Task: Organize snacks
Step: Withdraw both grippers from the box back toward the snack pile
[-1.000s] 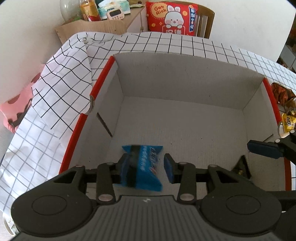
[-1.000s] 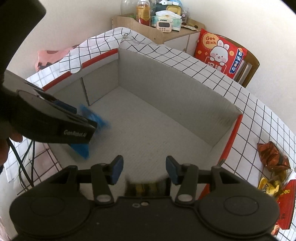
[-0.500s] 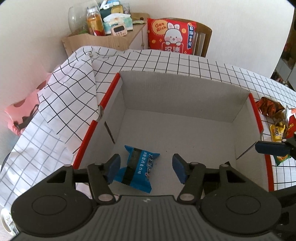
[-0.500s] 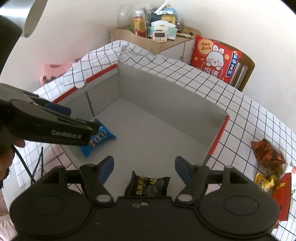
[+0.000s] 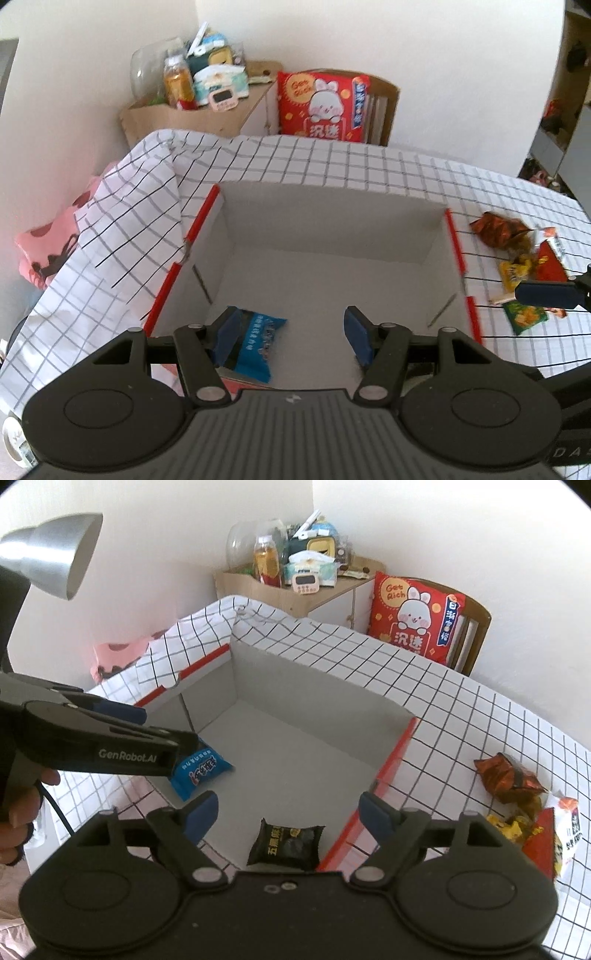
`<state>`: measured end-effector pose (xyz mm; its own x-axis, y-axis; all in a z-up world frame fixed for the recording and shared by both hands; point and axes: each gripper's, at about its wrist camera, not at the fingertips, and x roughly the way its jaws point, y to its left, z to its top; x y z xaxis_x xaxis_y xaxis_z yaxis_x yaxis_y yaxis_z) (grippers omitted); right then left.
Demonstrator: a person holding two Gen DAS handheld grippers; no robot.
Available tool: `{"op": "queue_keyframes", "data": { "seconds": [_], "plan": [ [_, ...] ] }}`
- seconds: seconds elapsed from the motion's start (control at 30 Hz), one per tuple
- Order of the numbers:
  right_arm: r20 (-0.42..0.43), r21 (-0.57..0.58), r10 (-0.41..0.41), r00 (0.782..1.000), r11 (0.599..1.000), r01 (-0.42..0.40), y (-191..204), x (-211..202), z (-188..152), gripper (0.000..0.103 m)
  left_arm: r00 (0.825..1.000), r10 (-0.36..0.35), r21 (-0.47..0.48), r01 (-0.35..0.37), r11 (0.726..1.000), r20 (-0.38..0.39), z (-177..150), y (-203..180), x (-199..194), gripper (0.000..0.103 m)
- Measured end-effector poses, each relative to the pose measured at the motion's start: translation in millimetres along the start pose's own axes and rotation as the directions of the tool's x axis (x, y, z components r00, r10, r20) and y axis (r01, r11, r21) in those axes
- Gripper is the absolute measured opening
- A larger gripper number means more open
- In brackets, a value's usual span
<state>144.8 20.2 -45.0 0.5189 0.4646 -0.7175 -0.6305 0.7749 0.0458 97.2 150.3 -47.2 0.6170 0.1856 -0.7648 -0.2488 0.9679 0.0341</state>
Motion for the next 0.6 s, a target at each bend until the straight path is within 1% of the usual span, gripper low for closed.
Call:
{"op": "queue_keyframes", "data": {
  "seconds": [0.13,0.2,0.23,0.47,0.6],
  "plan": [
    [0.029,0.033,-0.002,1.000,0.999,0.001,-14,-22,-9,0.085,0.999,-0.028,0.008,0.028,1.000,0.031,-2,-16,-14,0.062],
    [0.043,0.047,-0.012,0.999,0.999,0.009,-22,-31,-13,0.087,0.998,-0.040,0.013,0.040,0.999,0.050,-3,-26,-21,0.070],
    [0.050,0.053,-0.016,0.999,0.998,0.013,-25,-36,-16,0.088,0.997,-0.044,0.016,0.043,0.999,0.060,-4,-31,-24,0.071],
    [0.092,0.098,-0.043,0.995,0.995,0.034,-56,-67,-36,0.095,0.991,-0.089,0.065,0.083,0.994,0.098,-7,-74,-36,0.071],
    [0.117,0.133,-0.065,0.991,0.990,0.049,-77,-83,-48,0.099,0.988,-0.116,0.074,0.109,0.991,0.103,-9,-98,-38,0.072]
  ]
}}
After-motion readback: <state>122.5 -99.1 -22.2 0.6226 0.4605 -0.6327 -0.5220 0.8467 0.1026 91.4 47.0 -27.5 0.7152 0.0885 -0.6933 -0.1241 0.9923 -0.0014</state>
